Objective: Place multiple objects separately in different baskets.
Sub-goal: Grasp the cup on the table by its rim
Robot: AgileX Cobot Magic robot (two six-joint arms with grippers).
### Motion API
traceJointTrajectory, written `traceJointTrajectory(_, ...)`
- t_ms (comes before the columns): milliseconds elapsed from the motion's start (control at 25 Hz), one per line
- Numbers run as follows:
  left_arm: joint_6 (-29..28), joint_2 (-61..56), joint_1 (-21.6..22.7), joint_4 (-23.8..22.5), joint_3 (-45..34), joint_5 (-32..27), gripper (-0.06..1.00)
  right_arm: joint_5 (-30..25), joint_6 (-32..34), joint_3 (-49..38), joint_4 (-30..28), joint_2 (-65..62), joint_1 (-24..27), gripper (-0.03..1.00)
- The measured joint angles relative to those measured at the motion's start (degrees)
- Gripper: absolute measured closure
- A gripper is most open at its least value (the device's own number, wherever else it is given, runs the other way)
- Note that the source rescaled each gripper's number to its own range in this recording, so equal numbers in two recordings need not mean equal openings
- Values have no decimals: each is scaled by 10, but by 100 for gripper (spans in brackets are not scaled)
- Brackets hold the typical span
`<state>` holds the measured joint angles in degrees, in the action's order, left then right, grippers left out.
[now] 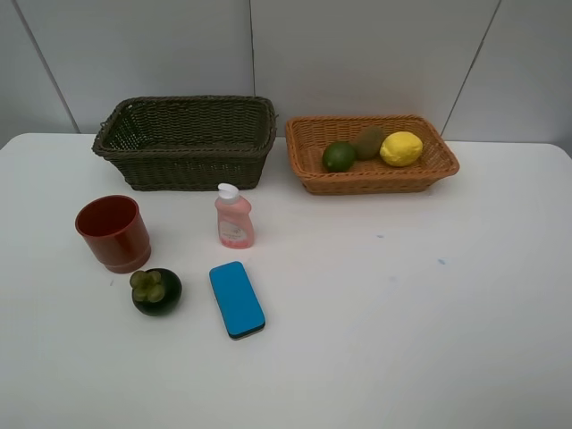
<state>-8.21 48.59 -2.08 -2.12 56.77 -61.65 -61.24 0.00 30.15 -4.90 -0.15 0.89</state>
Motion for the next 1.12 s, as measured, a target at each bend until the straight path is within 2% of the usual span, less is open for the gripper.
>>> traceJointTrajectory(200,0,96,0,0,0,18,-5,0,0,0,0,0,0,10)
traceJointTrajectory(560,1,242,0,2,0,100,-5,0,0,0,0,0,0,10)
traceJointTrajectory(840,36,347,-1,14,0,164,-5,0,0,0,0,0,0,10)
traceJointTrajectory(1120,55,427,-41,21,0,221,-5,0,0,0,0,0,0,10)
